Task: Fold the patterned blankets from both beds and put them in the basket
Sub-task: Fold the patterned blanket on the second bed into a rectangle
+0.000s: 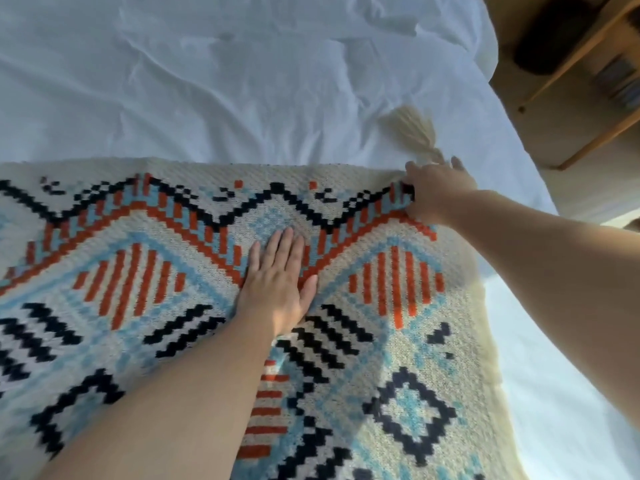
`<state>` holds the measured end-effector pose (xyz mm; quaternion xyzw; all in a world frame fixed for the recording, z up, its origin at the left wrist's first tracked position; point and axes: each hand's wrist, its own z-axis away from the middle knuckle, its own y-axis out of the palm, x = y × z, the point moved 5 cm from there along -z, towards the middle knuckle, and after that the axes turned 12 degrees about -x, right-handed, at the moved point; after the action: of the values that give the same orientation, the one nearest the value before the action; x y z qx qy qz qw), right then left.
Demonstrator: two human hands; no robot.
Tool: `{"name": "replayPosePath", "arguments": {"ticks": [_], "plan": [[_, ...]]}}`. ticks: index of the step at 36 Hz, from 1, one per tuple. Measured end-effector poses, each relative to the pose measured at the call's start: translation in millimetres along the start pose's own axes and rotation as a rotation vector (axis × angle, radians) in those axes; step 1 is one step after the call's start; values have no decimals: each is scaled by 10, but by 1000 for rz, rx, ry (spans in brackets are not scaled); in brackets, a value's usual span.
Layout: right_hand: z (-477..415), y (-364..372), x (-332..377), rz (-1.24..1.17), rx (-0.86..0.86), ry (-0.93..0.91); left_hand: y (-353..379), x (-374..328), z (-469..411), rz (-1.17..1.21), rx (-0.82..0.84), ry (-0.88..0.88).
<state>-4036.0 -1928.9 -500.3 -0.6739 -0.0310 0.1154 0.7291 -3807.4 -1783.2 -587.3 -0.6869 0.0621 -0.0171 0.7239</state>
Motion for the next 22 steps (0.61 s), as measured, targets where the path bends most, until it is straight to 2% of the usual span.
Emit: {"name": "replayPosePath", "arguments": {"ticks": [6, 9, 13, 15, 22], "plan": [[126, -106, -181, 201, 64, 2, -12, 8, -19, 8, 39, -6], [283, -212, -315, 247, 108, 86, -144, 16, -68, 46, 55, -7], [483, -289, -440, 329, 55, 62, -536, 165, -334, 94, -93, -31], [545, -274, -500, 292, 16, 58, -727, 295, -505, 68, -164, -70], [738, -222, -621, 226, -1, 6, -1107, 595, -812, -7, -243, -88]]}}
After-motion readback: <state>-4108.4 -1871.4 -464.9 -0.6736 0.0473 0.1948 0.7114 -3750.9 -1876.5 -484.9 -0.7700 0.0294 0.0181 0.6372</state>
